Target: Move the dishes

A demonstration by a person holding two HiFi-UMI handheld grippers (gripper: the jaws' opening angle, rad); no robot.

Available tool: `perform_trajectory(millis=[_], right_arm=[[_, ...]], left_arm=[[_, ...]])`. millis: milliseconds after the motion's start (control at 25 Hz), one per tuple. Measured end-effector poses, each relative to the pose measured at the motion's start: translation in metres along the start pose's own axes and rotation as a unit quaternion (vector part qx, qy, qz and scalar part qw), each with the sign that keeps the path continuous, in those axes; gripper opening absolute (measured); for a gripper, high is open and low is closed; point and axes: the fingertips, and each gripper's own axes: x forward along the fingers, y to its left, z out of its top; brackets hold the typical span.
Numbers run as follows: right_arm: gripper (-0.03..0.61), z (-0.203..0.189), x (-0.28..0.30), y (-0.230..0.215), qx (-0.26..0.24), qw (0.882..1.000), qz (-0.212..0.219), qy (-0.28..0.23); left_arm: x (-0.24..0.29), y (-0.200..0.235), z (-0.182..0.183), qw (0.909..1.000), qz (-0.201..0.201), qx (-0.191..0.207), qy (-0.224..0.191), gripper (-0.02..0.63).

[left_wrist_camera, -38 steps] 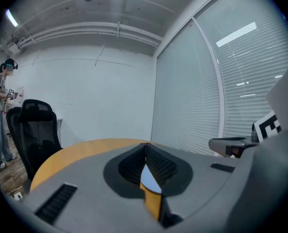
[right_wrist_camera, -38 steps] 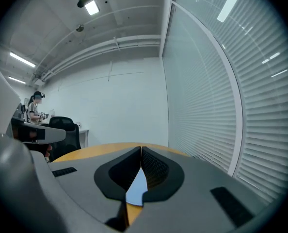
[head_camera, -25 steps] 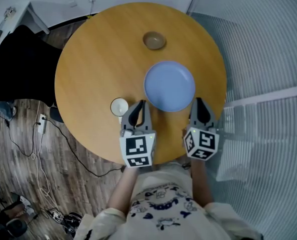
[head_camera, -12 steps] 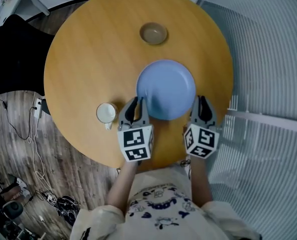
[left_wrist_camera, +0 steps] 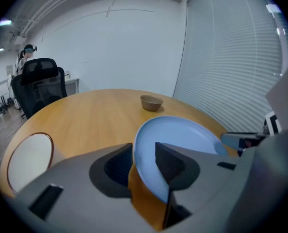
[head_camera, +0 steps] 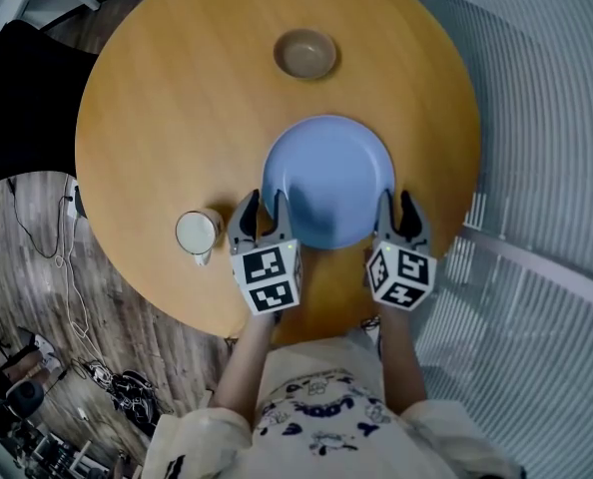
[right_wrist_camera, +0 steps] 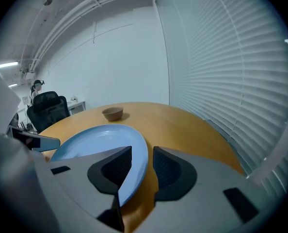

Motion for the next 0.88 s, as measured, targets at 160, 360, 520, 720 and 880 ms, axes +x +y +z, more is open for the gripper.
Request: perform_trajectory(millis=[160,360,520,720,880], right_arm=[[0.117,-0.011,0.012,0.001,0.003,1.0,0.011,0.012],[0.117,-0.022,0.023,-0.002,0.015,0.999,0.018,0.03],[0.081,-0.029,0.029,-0.003,0.018,0.998,0.021,0.048],[0.035,-0.026,0.024,-0.006,0.029,0.998,0.023,0.048],[0.035,-0.005,0.015,-0.006,0.03,0.999,0.021,0.027]], left_arm=[[0.01,0.006,-0.008,0.9997,0.015,-0.014,0.01,0.127],[0.021,0.008,-0.015,0.9987,0.022,-0.034,0.031,0.124],[0.028,0.01,-0.026,0.9973,0.031,-0.04,0.054,0.073],[0.021,0.012,-0.02,0.9973,0.03,-0.046,0.047,0.037],[0.01,0.008,0.005,0.9985,0.029,-0.043,0.018,0.037]])
